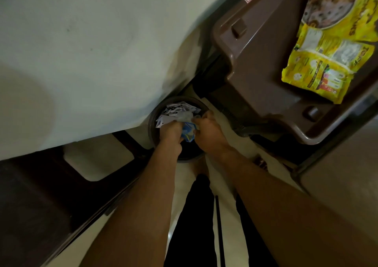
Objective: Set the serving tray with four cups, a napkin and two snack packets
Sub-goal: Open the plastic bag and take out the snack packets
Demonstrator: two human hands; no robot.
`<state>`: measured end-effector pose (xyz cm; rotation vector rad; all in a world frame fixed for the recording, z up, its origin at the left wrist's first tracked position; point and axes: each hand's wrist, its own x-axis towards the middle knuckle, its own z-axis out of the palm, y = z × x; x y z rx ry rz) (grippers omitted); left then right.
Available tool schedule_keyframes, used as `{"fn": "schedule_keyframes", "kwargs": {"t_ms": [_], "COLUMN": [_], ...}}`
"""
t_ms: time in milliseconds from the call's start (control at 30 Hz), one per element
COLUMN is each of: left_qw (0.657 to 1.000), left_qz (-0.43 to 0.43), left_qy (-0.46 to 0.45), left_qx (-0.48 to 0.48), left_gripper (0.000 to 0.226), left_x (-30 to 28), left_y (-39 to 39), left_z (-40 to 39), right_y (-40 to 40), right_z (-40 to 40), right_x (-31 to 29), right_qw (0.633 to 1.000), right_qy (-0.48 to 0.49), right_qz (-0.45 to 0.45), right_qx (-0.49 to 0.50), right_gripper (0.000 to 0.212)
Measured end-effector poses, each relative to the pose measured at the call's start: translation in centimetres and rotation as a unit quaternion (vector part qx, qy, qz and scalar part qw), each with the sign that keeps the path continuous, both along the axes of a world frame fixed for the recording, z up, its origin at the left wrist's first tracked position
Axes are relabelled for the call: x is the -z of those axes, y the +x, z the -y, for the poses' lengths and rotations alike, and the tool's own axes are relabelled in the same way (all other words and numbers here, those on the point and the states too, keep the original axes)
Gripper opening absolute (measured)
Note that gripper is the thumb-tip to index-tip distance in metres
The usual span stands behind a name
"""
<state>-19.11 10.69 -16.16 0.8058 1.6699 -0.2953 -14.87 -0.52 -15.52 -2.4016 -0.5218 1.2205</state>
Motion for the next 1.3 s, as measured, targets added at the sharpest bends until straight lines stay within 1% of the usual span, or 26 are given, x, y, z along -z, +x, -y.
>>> {"fn": "schedule_keyframes", "kwargs": {"t_ms": [100,200,267,333,367,433,467,533,567,700,800,867,967,1033,1133,1200,1300], "left_qw": [1.0,0.999,0.999,0.996,0.991,0.988,0.989,0.984,0.981,0.963,0.943,0.921,0.892,0.872,0.823,0.792,0.745], "left_qz": [0.002,0.012,-0.006,-0.021,-0.015,-0.016,-0.001,0.006,0.0,0.0,0.037,0.077,0.121,0.15,0.162,0.179,0.221], "left_qy": [0.002,0.003,-0.035,-0.019,-0.023,-0.04,-0.042,-0.026,-0.012,0.007,0.078,0.14,0.218,0.271,0.365,0.415,0.474], "left_qx": [0.024,0.052,0.038,0.087,0.129,0.147,0.144,0.176,0.195,0.268,0.321,0.356,0.378,0.38,0.403,0.411,0.414], "left_gripper": [0.026,0.028,0.02,0.032,0.034,0.026,0.027,0.039,0.04,0.045,0.047,0.043,0.037,0.039,0.046,0.046,0.045], "left_x": [1.8,3.3,4.2,5.1,5.3,5.7,5.9,5.8,5.9,4.6,2.5,0.7,-2.7,-5.2,-9.2,-12.0,-15.8], "left_y": [-0.5,-0.5,-0.3,-0.5,-0.6,-0.9,-1.3,-1.4,-1.6,-1.0,-0.4,0.6,2.4,3.7,5.3,6.3,7.7], "left_z": [0.1,0.0,-0.2,-0.1,0.0,0.0,0.2,0.5,0.7,1.2,1.7,2.1,2.7,3.1,3.2,3.2,3.5], "right_y": [-0.4,-0.8,-1.0,-1.2,-1.3,-1.4,-1.5,-1.5,-1.4,-1.0,-0.2,0.7,2.2,3.5,5.5,6.8,8.1], "right_z": [-0.4,-0.7,-0.8,-0.9,-0.8,-0.6,-0.5,-0.1,0.0,0.5,0.8,0.7,0.8,1.1,1.2,1.4,2.0], "right_x": [1.9,3.9,5.1,6.2,6.6,7.3,7.5,7.3,7.2,5.7,3.7,1.6,-1.6,-3.8,-8.0,-11.1,-15.5], "right_qw": [0.999,0.998,0.996,0.993,0.99,0.985,0.983,0.982,0.983,0.984,0.99,0.993,0.994,0.988,0.965,0.956,0.949], "right_qy": [-0.008,-0.019,-0.027,-0.04,-0.045,-0.047,-0.046,-0.045,-0.043,-0.014,0.033,0.07,0.096,0.1,0.12,0.154,0.214], "right_qz": [-0.038,-0.067,-0.086,-0.111,-0.131,-0.165,-0.176,-0.18,-0.178,-0.173,-0.135,-0.087,0.013,0.082,0.19,0.224,0.227], "right_qx": [-0.014,-0.011,-0.012,-0.016,-0.012,0.007,0.014,0.02,0.025,0.033,0.037,0.026,-0.052,-0.088,-0.134,-0.112,-0.054], "right_gripper": [0.033,0.037,0.039,0.038,0.036,0.039,0.044,0.056,0.059,0.058,0.053,0.058,0.068,0.073,0.069,0.065,0.074]}}
